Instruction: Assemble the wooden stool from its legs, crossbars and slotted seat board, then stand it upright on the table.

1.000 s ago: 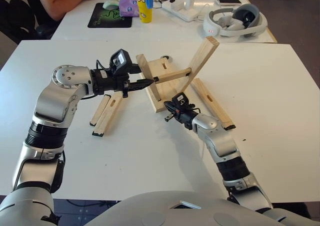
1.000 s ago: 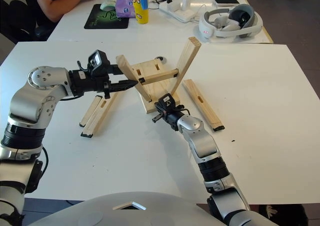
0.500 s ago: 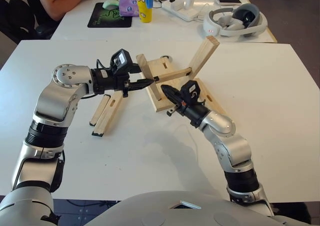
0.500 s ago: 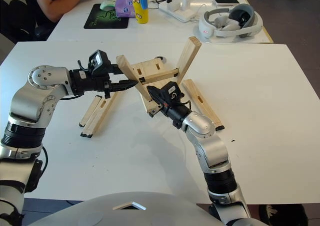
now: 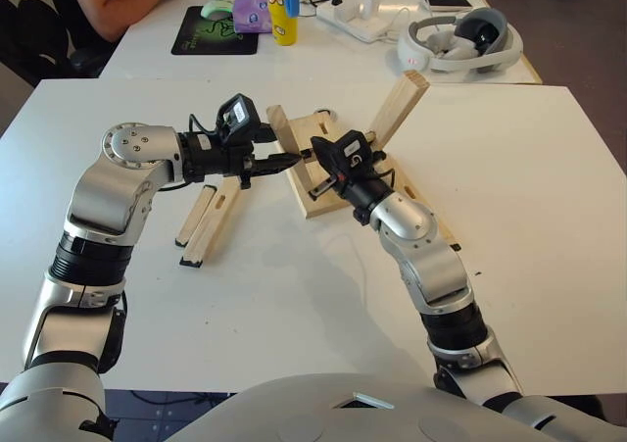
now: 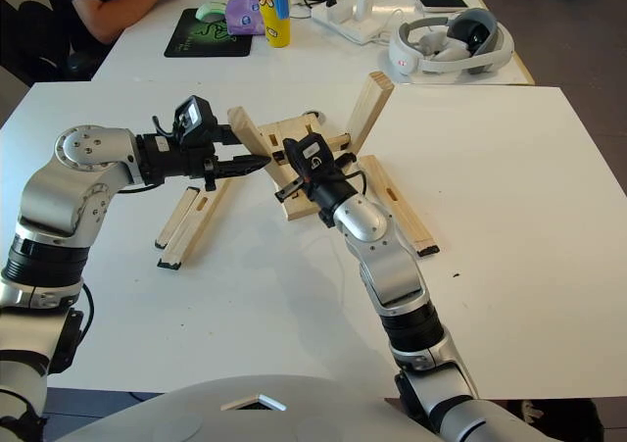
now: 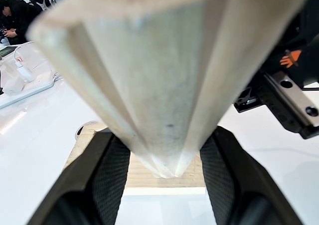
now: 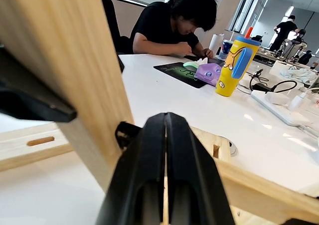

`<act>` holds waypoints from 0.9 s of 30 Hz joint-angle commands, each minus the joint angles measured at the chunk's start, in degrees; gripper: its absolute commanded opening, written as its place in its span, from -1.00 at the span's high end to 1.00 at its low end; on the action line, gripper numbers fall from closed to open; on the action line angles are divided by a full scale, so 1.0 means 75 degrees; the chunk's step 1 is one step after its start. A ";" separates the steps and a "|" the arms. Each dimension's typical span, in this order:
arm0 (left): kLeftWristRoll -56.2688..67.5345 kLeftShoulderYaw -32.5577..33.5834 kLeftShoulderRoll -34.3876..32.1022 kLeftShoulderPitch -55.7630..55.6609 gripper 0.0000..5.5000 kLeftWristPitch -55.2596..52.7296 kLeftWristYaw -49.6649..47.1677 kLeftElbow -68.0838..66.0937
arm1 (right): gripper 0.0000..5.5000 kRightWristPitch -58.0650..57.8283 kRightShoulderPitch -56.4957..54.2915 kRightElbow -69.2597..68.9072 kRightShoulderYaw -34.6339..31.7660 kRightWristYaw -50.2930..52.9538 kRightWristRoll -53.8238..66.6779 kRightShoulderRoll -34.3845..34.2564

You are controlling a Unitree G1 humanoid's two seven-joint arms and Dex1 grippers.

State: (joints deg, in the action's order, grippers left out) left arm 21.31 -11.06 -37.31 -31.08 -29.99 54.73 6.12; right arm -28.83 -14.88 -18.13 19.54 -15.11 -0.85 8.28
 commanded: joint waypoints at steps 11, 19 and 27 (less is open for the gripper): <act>-0.0299 -0.0287 -0.0088 0.0507 0.25 -0.0508 -0.0090 -0.0134 | 1.00 0.0430 -0.0578 -0.0527 -0.0519 -0.0042 0.0434 -0.0449; -0.0274 -0.0284 -0.0110 0.0465 0.25 -0.0592 -0.0059 -0.0063 | 1.00 -0.1852 0.0208 0.0067 0.0469 -0.0270 -0.0131 0.0348; -0.0278 -0.0244 -0.0108 0.0550 0.25 -0.0615 -0.0101 -0.0048 | 1.00 0.0816 -0.0723 -0.1050 -0.1031 0.0346 0.0558 -0.0743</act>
State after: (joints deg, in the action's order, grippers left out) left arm 21.43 -10.42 -37.32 -30.57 -31.37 54.12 7.72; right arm -27.71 -16.89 -22.22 14.56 -13.60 1.94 4.30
